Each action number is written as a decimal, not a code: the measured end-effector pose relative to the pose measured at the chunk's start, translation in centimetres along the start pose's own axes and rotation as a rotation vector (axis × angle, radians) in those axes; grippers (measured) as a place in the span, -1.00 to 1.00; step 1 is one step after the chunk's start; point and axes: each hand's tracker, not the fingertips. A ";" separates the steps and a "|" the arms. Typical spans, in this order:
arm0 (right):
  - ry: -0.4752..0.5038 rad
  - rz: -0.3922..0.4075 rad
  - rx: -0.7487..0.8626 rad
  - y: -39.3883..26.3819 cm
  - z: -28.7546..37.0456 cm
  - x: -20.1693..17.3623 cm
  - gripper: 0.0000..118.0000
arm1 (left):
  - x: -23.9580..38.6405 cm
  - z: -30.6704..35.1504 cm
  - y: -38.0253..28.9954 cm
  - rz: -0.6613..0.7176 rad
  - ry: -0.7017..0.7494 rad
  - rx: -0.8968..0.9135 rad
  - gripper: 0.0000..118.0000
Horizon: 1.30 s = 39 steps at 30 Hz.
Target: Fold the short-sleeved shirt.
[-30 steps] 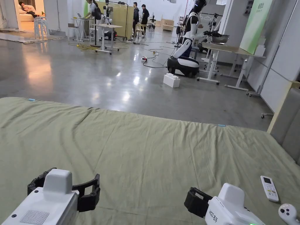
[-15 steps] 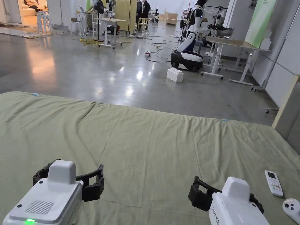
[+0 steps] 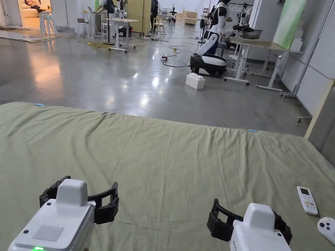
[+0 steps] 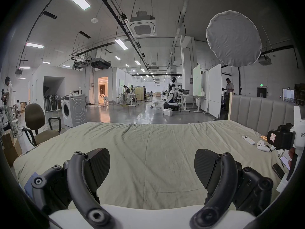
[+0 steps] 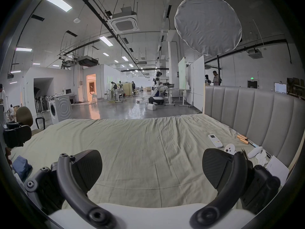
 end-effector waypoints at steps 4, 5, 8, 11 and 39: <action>-0.016 0.021 0.011 0.1 -0.1 -0.2 1.00 | -0.1 -0.1 0.1 0.008 0.003 0.006 0.76; -0.016 0.024 0.015 0.2 -0.1 -0.2 1.00 | -0.1 -0.1 0.0 0.009 0.006 0.010 0.76; -0.013 0.026 0.022 0.7 -0.2 -0.3 1.00 | -0.2 -0.3 0.2 0.010 0.012 0.017 0.76; -0.014 0.014 0.030 1.1 -0.5 -0.4 1.00 | -0.2 -0.6 0.3 0.004 0.015 0.015 0.76; -0.010 0.004 0.043 2.3 -1.5 0.8 1.00 | 0.2 -0.9 1.1 0.015 0.025 0.030 0.76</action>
